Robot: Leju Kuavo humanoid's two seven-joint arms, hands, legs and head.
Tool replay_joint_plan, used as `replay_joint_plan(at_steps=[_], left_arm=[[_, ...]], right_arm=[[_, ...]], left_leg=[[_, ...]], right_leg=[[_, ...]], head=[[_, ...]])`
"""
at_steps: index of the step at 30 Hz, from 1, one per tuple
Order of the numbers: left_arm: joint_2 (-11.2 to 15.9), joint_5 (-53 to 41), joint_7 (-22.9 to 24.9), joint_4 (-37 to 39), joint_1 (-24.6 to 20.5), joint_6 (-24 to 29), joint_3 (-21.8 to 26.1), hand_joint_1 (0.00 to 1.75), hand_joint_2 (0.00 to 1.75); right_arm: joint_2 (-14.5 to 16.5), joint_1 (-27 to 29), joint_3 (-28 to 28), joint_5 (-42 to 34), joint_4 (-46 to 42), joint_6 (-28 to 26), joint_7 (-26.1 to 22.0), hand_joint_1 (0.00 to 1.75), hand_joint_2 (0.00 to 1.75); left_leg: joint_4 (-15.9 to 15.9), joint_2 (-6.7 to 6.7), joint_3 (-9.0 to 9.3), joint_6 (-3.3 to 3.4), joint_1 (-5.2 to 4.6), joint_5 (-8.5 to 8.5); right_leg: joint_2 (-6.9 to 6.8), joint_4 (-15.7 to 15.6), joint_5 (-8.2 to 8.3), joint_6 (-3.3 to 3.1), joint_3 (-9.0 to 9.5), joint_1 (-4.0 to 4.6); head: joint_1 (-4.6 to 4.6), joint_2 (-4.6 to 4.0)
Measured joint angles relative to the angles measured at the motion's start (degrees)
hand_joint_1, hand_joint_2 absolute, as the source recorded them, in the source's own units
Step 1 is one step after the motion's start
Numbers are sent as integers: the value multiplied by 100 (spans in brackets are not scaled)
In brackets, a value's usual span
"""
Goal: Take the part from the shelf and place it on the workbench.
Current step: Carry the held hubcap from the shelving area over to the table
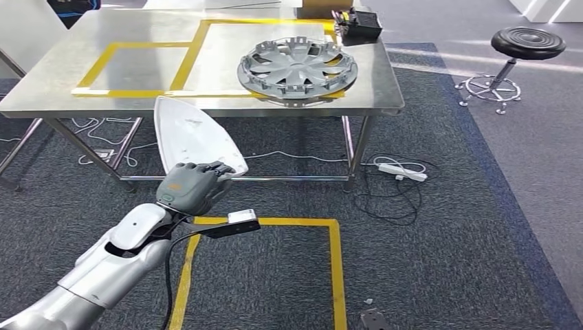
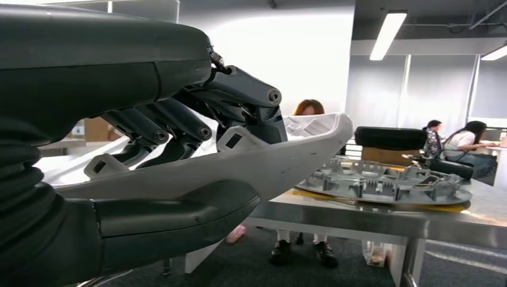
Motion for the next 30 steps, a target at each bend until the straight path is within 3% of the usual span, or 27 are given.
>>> replay_joint_plan(at_steps=[2, 7, 13, 24, 28, 30], left_arm=[[-4, 31, 0, 0, -1, -1, 1, 175, 175], [-39, 350, -138, 0, 11, -38, 11, 175, 175], [-57, 401, -170, 0, 18, -55, 11, 175, 175], [-60, 97, -10, 0, 1, -67, 11, 175, 175], [-67, -24, 110, -4, -47, 19, 33, 175, 175], [-85, -58, 140, -9, -91, 51, 40, 175, 175]], right_arm=[[0, 0, 1, 1, 0, 2, -1, 0, 175], [0, 3, 1, 7, 0, 5, -2, 0, 175], [0, 4, 3, 12, 0, 5, -2, 0, 175], [1, 4, 27, 70, 0, 5, -2, 0, 175], [22, -9, 33, 75, -1, 3, 3, 0, 175], [24, -14, 36, 75, -2, 2, 4, 0, 175]], left_leg=[[-44, 5, 20, -24, 0, 12], [-99, 6, 26, -182, 8, 42], [-99, 6, 20, -205, 2, 56], [-88, 6, 13, -198, -7, 56], [-268, 23, 89, -41, 6, 144], [-432, 49, 192, -19, 62, 227]], right_leg=[[9, 1, -8, -28, -2, 5], [2, 3, -1, -84, -15, 16], [1, -10, 27, -91, -11, 12], [3, -39, 51, -73, -2, -8], [-1, -107, 83, 22, 10, -28], [-4, 211, -97, 69, -140, -25]], head=[[1, 0], [3, 0], [5, 0], [4, 0], [2, 0], [18, 0]])
